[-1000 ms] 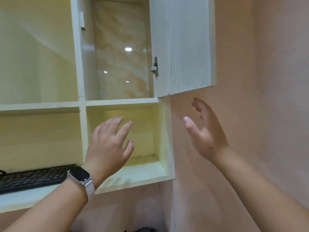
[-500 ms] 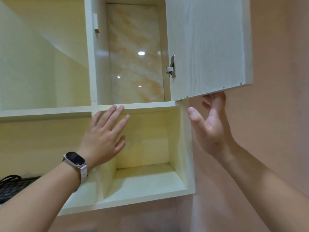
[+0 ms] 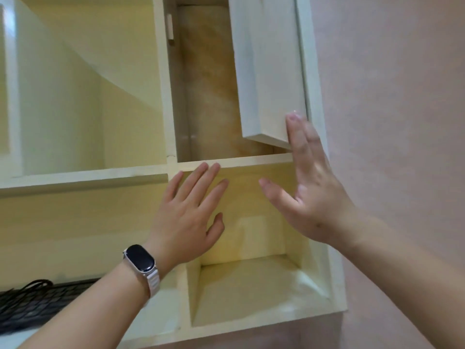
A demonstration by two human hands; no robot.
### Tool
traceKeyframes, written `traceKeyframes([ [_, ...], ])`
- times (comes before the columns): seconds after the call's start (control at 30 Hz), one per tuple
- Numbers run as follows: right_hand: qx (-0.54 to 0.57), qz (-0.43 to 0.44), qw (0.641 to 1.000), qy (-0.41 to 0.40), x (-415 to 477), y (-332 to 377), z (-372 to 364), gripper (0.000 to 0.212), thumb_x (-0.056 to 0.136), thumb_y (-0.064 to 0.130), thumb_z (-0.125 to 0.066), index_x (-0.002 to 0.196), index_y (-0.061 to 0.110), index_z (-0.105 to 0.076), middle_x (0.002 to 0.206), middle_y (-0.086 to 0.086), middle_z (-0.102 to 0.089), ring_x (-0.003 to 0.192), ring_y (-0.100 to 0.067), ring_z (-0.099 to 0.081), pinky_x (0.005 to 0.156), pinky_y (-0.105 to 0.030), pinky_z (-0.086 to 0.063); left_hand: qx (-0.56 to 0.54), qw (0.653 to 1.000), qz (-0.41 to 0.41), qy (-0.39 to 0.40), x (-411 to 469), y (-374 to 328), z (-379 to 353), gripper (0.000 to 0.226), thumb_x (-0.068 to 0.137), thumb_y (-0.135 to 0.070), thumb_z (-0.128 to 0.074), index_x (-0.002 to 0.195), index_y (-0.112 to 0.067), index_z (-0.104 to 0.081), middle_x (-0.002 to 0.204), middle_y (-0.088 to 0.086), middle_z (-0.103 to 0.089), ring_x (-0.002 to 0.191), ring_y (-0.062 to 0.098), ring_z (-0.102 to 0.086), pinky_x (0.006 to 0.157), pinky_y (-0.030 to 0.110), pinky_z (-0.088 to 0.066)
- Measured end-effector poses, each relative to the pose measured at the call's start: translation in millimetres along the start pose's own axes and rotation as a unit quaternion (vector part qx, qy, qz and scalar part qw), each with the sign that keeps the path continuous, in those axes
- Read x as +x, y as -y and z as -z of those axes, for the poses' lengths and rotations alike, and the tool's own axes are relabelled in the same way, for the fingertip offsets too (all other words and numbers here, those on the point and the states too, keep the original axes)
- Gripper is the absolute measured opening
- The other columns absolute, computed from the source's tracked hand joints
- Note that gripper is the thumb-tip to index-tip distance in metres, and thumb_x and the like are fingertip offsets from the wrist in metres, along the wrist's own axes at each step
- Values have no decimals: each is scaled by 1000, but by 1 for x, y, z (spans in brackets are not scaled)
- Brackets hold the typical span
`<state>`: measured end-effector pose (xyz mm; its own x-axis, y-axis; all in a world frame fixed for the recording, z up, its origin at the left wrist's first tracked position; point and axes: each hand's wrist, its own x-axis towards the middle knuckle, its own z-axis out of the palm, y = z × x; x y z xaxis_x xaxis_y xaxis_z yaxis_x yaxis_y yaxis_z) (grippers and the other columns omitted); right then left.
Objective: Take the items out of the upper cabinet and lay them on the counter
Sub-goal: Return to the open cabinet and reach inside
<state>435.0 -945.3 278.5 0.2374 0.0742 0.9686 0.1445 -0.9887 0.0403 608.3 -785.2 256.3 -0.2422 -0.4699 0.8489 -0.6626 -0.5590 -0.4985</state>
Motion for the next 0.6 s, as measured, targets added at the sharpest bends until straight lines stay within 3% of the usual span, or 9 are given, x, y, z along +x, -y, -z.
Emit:
traceKeyframes([
  [0.1, -28, 7, 1000, 5, 2, -2, -6, 86, 87, 59, -44, 150, 39, 11, 163, 9, 5, 147, -1, 10, 119, -41, -14, -7, 1000, 4, -7, -1, 0, -1, 54, 80, -32, -60, 130, -13, -59, 150, 11, -41, 141, 27, -34, 112, 52, -27],
  [0.23, -96, 18, 995, 23, 10, 0, -18, 87, 86, 57, -44, 152, 35, 8, 164, -3, 2, 151, -22, 1, 118, -53, -21, -18, 1000, 5, -17, -1, 1, -3, 52, 80, -31, -61, 128, -13, -61, 149, 10, -42, 141, 27, -34, 111, 53, -29],
  [0.43, -187, 24, 982, 21, 17, -2, -37, 84, 84, 56, -42, 154, 27, -8, 161, -12, -13, 147, -32, -14, 116, -47, -19, -23, 999, 6, -43, 0, 0, -6, 45, 76, -29, -64, 117, -11, -67, 145, 12, -47, 138, 28, -40, 108, 53, -32],
  [0.6, -294, 18, 954, 60, 30, -7, -57, 84, 82, 57, -48, 154, 26, -17, 161, -16, -18, 145, -37, -19, 114, -54, -24, -31, 998, 5, -52, 0, 2, -7, 45, 74, -29, -65, 115, -11, -68, 142, 12, -50, 135, 29, -44, 106, 54, -33],
])
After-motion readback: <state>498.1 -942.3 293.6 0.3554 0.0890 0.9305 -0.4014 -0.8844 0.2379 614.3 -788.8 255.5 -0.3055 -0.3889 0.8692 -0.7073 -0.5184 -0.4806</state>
